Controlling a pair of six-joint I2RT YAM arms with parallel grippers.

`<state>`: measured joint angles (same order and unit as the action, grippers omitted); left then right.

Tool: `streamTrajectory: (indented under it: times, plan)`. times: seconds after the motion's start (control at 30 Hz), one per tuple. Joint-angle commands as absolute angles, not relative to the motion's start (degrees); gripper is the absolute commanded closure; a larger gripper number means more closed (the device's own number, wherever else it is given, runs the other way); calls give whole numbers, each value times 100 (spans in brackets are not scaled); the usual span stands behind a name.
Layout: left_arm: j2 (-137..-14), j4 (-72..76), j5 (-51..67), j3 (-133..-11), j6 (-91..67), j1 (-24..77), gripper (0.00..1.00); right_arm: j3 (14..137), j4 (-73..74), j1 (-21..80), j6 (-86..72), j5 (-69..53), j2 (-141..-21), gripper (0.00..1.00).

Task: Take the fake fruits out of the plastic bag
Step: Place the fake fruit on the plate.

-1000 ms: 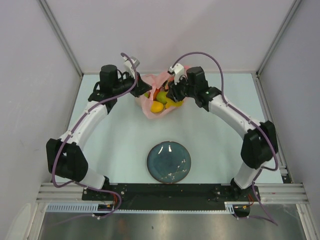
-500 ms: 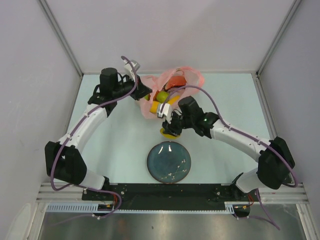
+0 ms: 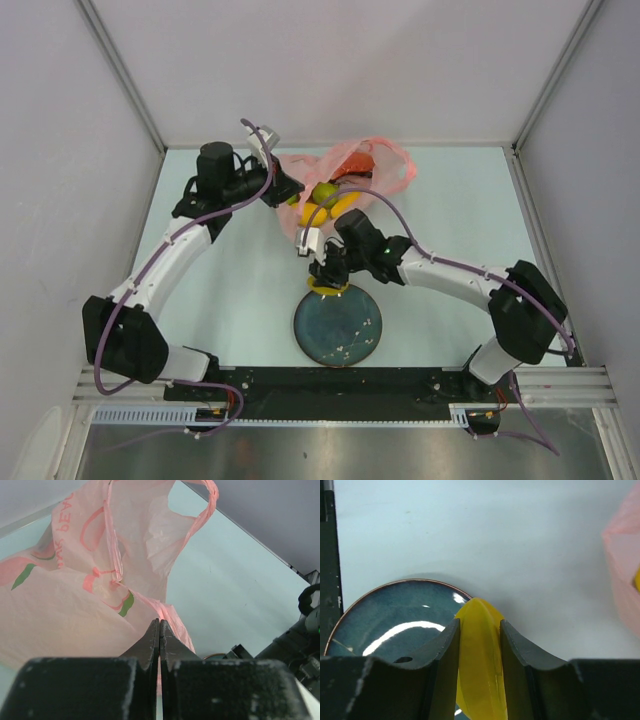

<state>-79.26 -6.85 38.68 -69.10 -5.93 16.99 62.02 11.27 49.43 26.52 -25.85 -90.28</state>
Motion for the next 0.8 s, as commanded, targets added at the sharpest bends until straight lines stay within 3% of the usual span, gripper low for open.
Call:
streamTrajectory:
  times: [0.0, 0.27, 0.43, 0.77]
  plan:
    - [-7708, -624, 3876, -6891, -527, 1731, 100, 6214, 817, 5246, 2531, -2769, -9255, 81]
    - [-7655, -659, 3867, -6891, -466, 1714, 100, 6179, 862, 5870, 1943, -2796, -9571, 83]
    - [-7603, -501, 3762, -6847, -694, 1714, 100, 5792, 62, 6309, 451, -1165, -9343, 85]
    - [-7462, -334, 3814, -6671, -1072, 1688, 100, 5563, -62, 6671, -957, -624, -9360, 82]
